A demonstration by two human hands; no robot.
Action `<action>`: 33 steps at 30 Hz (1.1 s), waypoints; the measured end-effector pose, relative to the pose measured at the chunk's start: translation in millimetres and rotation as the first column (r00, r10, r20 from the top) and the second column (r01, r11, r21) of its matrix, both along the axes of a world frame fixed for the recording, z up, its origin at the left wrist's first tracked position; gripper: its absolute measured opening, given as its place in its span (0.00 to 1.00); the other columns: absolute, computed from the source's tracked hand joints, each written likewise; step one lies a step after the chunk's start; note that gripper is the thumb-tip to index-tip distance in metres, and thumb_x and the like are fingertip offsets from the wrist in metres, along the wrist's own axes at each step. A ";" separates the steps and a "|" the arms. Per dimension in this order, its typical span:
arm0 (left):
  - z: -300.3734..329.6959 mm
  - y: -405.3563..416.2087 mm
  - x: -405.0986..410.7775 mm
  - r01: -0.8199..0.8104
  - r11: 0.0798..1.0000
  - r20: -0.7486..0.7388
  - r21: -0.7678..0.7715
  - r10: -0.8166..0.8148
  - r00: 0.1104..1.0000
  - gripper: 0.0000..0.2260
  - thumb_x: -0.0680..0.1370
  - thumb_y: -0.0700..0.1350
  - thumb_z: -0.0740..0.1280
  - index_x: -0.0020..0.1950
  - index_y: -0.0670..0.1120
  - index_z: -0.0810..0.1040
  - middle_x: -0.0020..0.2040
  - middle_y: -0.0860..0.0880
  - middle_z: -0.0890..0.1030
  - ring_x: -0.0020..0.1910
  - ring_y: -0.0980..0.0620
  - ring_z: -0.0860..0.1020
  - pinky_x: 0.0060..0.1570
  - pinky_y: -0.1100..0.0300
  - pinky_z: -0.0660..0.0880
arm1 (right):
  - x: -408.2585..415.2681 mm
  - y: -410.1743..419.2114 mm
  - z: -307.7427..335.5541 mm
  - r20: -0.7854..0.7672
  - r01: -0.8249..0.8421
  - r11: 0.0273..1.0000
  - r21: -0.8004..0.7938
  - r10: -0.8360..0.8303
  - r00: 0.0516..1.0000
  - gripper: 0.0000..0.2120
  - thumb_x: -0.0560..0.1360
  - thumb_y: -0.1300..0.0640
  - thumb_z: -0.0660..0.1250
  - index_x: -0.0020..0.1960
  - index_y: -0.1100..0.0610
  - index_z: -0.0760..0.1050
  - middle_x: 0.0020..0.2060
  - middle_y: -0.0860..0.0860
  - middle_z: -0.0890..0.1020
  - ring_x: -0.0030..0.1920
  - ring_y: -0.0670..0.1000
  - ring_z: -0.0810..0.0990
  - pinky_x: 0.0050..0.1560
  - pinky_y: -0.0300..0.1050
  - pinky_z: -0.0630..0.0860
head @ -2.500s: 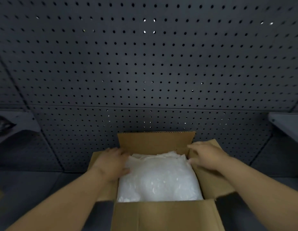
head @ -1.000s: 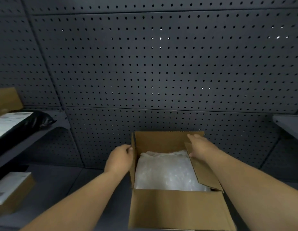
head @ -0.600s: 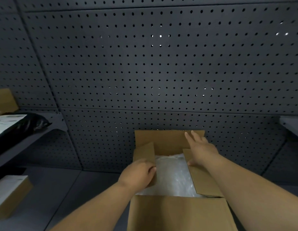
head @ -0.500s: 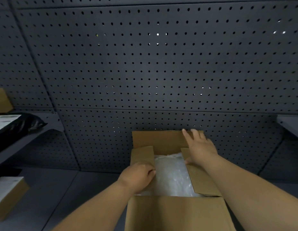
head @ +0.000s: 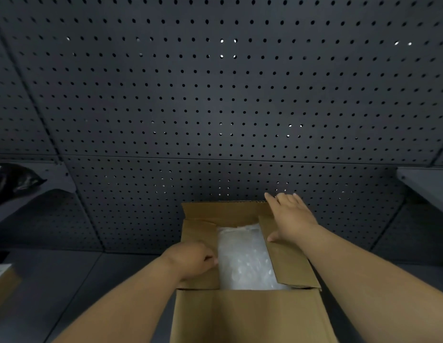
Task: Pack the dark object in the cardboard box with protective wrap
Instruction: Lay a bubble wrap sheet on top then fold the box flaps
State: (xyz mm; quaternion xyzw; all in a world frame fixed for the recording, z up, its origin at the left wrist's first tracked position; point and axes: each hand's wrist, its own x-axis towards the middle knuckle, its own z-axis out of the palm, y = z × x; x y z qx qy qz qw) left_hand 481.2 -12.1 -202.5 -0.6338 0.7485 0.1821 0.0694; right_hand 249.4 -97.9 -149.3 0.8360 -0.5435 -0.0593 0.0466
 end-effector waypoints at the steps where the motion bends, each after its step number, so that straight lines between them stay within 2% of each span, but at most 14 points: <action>1: 1.2 -0.3 0.5 -0.001 1.000 0.006 -0.011 0.001 1.000 0.18 0.82 0.55 0.54 0.43 0.46 0.75 0.46 0.48 0.77 0.44 0.50 0.76 0.39 0.58 0.68 | -0.8 3.3 -2.9 -0.007 -0.027 1.000 -0.012 0.027 1.000 0.48 0.68 0.40 0.72 0.78 0.54 0.50 0.69 0.54 0.64 0.72 0.56 0.61 0.75 0.50 0.52; 3: 4.1 0.4 0.9 0.001 0.999 0.039 -0.048 0.001 0.999 0.18 0.82 0.55 0.55 0.37 0.47 0.70 0.35 0.50 0.71 0.32 0.53 0.69 0.32 0.58 0.63 | -3.1 10.6 -11.3 -0.025 -0.077 0.997 -0.011 0.077 0.997 0.36 0.72 0.44 0.70 0.73 0.54 0.60 0.64 0.54 0.68 0.65 0.55 0.68 0.67 0.48 0.65; 5: 10.6 3.5 -0.3 0.016 0.993 0.070 -0.118 -0.008 0.998 0.16 0.81 0.53 0.55 0.38 0.47 0.72 0.34 0.52 0.70 0.32 0.54 0.68 0.34 0.58 0.65 | -5.5 17.6 -20.7 -0.022 -0.082 0.996 0.021 0.083 0.996 0.26 0.75 0.48 0.67 0.70 0.55 0.66 0.61 0.53 0.70 0.62 0.55 0.70 0.59 0.48 0.71; 9: 19.7 7.9 -4.3 0.042 0.874 0.051 -0.484 -0.019 0.998 0.16 0.81 0.51 0.51 0.53 0.47 0.76 0.51 0.49 0.76 0.50 0.50 0.74 0.48 0.58 0.69 | -10.1 27.0 -37.5 -0.002 -0.086 0.991 0.099 0.087 0.996 0.19 0.81 0.54 0.58 0.71 0.54 0.67 0.63 0.54 0.72 0.62 0.55 0.72 0.58 0.49 0.75; 10: 20.3 6.9 -5.5 0.036 0.863 0.054 -0.504 -0.010 0.998 0.16 0.81 0.51 0.52 0.58 0.47 0.75 0.57 0.49 0.75 0.56 0.49 0.73 0.54 0.58 0.69 | -11.5 28.6 -41.4 0.012 -0.083 0.990 0.117 0.082 0.997 0.19 0.81 0.55 0.56 0.72 0.53 0.65 0.63 0.54 0.71 0.62 0.55 0.71 0.58 0.49 0.74; 13: 14.9 0.4 -8.4 0.006 0.943 0.110 -0.333 0.032 0.993 0.20 0.82 0.54 0.52 0.74 0.52 0.64 0.73 0.49 0.66 0.71 0.47 0.64 0.70 0.54 0.60 | -15.9 31.3 -49.5 0.061 -0.074 0.987 0.145 0.066 0.996 0.21 0.82 0.54 0.52 0.76 0.50 0.59 0.67 0.53 0.68 0.67 0.55 0.67 0.63 0.49 0.71; 16: 7.4 -3.1 -12.6 -0.032 0.992 0.101 -0.126 0.045 0.994 0.23 0.83 0.56 0.49 0.78 0.53 0.54 0.79 0.49 0.56 0.77 0.46 0.55 0.75 0.51 0.54 | -19.0 34.8 -49.8 0.073 -0.087 0.979 0.185 0.075 0.994 0.24 0.83 0.51 0.52 0.77 0.51 0.54 0.71 0.52 0.65 0.70 0.54 0.64 0.67 0.47 0.67; 18: 3.5 -4.9 -15.3 -0.060 0.997 0.057 -0.057 0.064 0.996 0.24 0.83 0.56 0.48 0.78 0.52 0.52 0.79 0.48 0.52 0.78 0.47 0.51 0.76 0.52 0.51 | -21.3 40.3 -46.9 0.058 -0.100 0.970 0.223 0.090 0.994 0.27 0.81 0.45 0.53 0.78 0.51 0.51 0.74 0.52 0.61 0.73 0.54 0.61 0.71 0.47 0.63; 21: 7.4 -7.9 -15.8 -0.076 0.997 0.031 0.009 0.075 0.997 0.24 0.83 0.55 0.47 0.78 0.51 0.52 0.80 0.48 0.49 0.78 0.48 0.49 0.76 0.54 0.49 | -23.8 54.7 -37.3 0.040 -0.164 0.939 0.302 0.160 0.986 0.40 0.75 0.33 0.57 0.79 0.49 0.45 0.78 0.51 0.52 0.77 0.54 0.52 0.75 0.49 0.57; 24: 13.3 -10.6 -14.1 -0.057 0.996 0.078 0.066 0.052 0.996 0.23 0.83 0.55 0.47 0.78 0.52 0.52 0.80 0.49 0.48 0.78 0.48 0.49 0.75 0.54 0.49 | -21.6 77.7 -23.8 0.033 -0.313 0.871 0.379 0.325 0.945 0.51 0.68 0.28 0.62 0.78 0.47 0.39 0.78 0.50 0.41 0.78 0.52 0.41 0.75 0.46 0.42; 26: 15.5 -11.0 -15.0 -0.046 0.996 0.112 0.076 0.038 0.993 0.23 0.83 0.55 0.47 0.78 0.53 0.51 0.80 0.49 0.48 0.78 0.47 0.49 0.75 0.54 0.49 | -19.5 95.8 -19.9 0.024 -0.409 0.820 0.401 0.437 0.899 0.56 0.64 0.26 0.63 0.78 0.48 0.36 0.78 0.51 0.38 0.77 0.51 0.37 0.72 0.43 0.35; 28: 16.0 -11.1 -16.9 -0.039 0.996 0.125 0.078 0.029 0.992 0.24 0.83 0.55 0.47 0.79 0.52 0.51 0.80 0.48 0.48 0.78 0.47 0.50 0.75 0.54 0.50 | -18.0 110.5 -22.6 0.017 -0.489 0.777 0.397 0.527 0.850 0.58 0.62 0.26 0.63 0.76 0.49 0.32 0.77 0.53 0.37 0.76 0.51 0.33 0.70 0.46 0.30; 30: 16.4 -11.3 -18.1 -0.042 0.996 0.127 0.079 0.032 0.991 0.24 0.84 0.55 0.47 0.79 0.51 0.51 0.80 0.48 0.48 0.78 0.47 0.50 0.74 0.55 0.50 | -17.6 118.7 -29.1 -0.006 -0.541 0.749 0.383 0.588 0.809 0.57 0.66 0.29 0.65 0.74 0.49 0.29 0.77 0.54 0.36 0.75 0.51 0.31 0.68 0.47 0.27; 33: 17.8 -10.5 -18.6 -0.050 0.995 0.133 0.086 0.039 0.990 0.23 0.84 0.55 0.47 0.78 0.52 0.51 0.80 0.48 0.48 0.78 0.47 0.50 0.74 0.55 0.51 | -17.2 121.8 -33.0 -0.053 -0.553 0.752 0.360 0.608 0.792 0.56 0.68 0.36 0.69 0.77 0.53 0.34 0.77 0.55 0.35 0.77 0.54 0.34 0.68 0.44 0.30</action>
